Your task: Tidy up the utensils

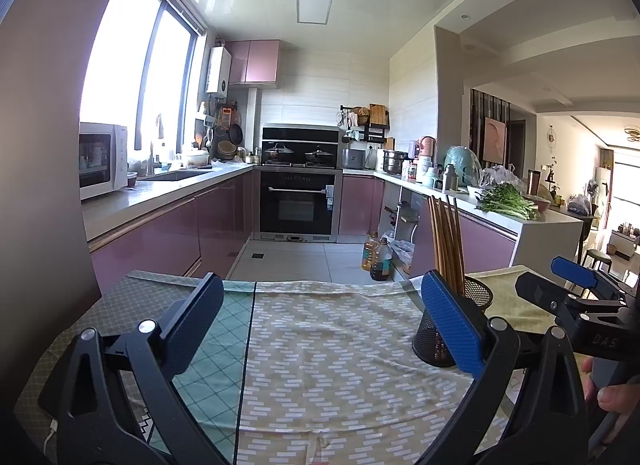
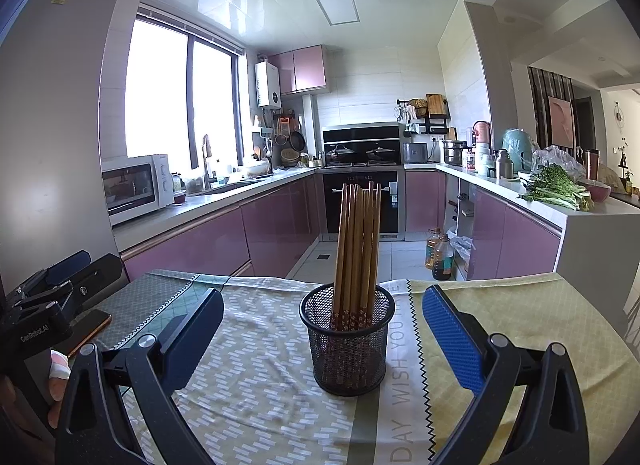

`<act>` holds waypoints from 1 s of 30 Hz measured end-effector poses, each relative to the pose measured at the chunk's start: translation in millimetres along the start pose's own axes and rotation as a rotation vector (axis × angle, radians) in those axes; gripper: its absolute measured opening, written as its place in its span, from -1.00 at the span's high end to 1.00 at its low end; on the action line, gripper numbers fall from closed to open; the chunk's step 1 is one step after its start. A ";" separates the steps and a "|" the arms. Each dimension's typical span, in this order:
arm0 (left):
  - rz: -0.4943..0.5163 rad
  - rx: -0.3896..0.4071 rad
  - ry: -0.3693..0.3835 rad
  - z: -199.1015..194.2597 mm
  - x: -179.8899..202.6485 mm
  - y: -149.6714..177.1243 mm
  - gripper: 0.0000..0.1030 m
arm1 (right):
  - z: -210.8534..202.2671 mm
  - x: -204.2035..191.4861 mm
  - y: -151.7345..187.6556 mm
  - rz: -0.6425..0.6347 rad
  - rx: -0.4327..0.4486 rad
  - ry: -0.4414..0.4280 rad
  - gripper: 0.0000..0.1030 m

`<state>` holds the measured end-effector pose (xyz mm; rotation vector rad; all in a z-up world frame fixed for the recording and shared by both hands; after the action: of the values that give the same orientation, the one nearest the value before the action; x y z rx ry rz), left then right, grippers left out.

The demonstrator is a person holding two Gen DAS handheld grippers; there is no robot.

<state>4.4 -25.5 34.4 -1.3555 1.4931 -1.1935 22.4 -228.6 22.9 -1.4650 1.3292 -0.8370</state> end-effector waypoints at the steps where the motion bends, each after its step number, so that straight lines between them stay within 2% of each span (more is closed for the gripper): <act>1: -0.001 0.001 0.000 0.3 0.5 0.2 -0.89 | 0.3 -0.1 -0.1 0.001 0.000 0.000 -0.87; 30: 0.002 -0.003 0.004 3.0 3.4 1.2 -0.89 | 0.2 1.1 0.2 0.007 0.004 0.002 -0.87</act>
<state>6.5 -29.3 32.6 -1.3541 1.4993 -1.1932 22.8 -229.6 22.6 -1.4557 1.3325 -0.8364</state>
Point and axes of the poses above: each gripper's, at about its wrist camera, not at the fingertips, and z roughly the way its jaws point, x to its right, y to its underside, the point moved 2 cm from there along z, roughly the way its jaws point, and after that the axes turned 3 degrees about -x, right-handed, at the moved point
